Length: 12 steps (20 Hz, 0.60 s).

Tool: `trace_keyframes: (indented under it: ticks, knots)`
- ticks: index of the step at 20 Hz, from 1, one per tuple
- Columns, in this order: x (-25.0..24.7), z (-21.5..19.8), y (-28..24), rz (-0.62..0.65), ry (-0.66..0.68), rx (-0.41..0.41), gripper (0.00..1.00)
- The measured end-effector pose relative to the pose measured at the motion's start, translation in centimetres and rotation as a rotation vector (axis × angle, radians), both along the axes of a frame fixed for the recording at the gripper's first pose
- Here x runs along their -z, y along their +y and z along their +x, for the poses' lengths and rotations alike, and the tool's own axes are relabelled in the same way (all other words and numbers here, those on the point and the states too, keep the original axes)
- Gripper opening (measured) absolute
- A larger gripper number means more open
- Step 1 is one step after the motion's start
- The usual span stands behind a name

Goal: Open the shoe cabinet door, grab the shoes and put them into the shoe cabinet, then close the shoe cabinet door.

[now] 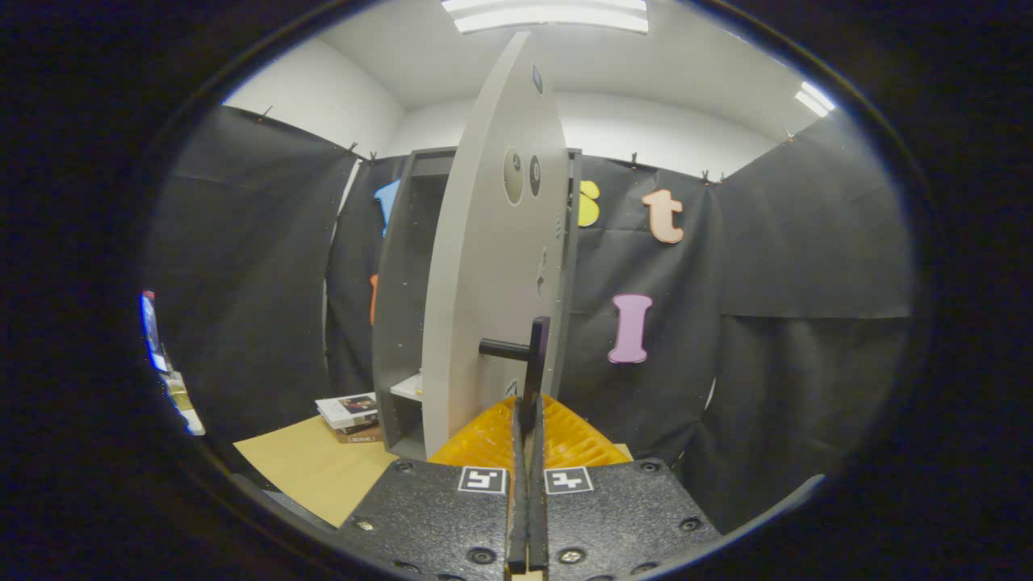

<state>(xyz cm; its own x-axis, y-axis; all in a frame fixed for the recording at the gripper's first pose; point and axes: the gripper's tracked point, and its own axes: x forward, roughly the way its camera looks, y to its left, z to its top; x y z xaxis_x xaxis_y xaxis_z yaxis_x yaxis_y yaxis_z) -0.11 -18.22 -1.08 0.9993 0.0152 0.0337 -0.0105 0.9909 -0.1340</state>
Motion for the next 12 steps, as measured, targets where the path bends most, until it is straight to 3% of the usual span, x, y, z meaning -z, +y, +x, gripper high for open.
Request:
trace_keyframes:
  ticks: [3, 6, 8, 12]
  knots:
    - [-0.1, -1.0, -4.6, 0.034, -0.015, 0.075, 0.04]
    - [0.3, -1.3, -5.5, 0.134, -0.001, -0.013, 0.04]
    - [0.5, -2.2, -4.9, 0.131, 0.000, -0.048, 0.04]
    - [0.5, -5.8, -4.3, 0.100, -0.051, 0.022, 0.04]
